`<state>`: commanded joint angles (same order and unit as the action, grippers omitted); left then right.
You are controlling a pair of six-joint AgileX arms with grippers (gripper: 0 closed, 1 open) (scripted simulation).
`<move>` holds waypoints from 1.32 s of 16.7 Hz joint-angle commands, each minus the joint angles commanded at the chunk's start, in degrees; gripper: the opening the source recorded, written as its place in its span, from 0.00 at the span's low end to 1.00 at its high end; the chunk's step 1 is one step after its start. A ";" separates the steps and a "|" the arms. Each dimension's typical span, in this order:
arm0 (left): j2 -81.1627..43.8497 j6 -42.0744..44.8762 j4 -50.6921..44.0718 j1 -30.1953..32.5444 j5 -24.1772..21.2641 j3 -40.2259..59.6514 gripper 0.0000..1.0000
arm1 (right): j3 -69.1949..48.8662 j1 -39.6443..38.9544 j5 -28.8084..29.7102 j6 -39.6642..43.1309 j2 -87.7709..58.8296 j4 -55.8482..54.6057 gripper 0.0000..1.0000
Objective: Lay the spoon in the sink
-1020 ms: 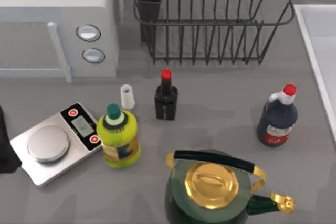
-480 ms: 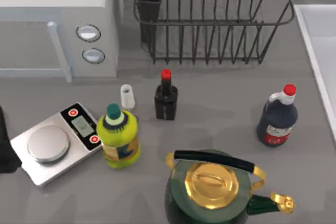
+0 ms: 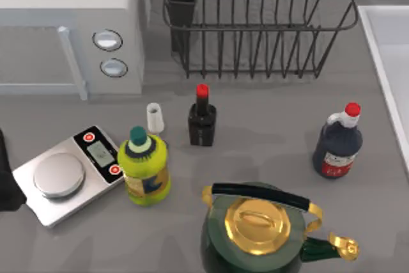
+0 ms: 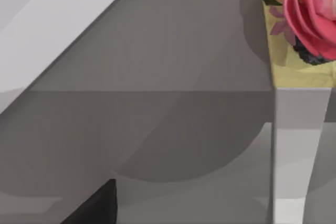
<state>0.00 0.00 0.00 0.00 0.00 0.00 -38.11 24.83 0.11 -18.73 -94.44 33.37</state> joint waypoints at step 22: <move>0.00 0.00 0.00 0.00 0.00 0.00 1.00 | -12.10 -0.04 0.62 0.33 9.49 21.34 0.00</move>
<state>0.00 0.00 0.00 0.00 0.00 0.00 -50.21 24.79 0.73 -18.40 -84.94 54.71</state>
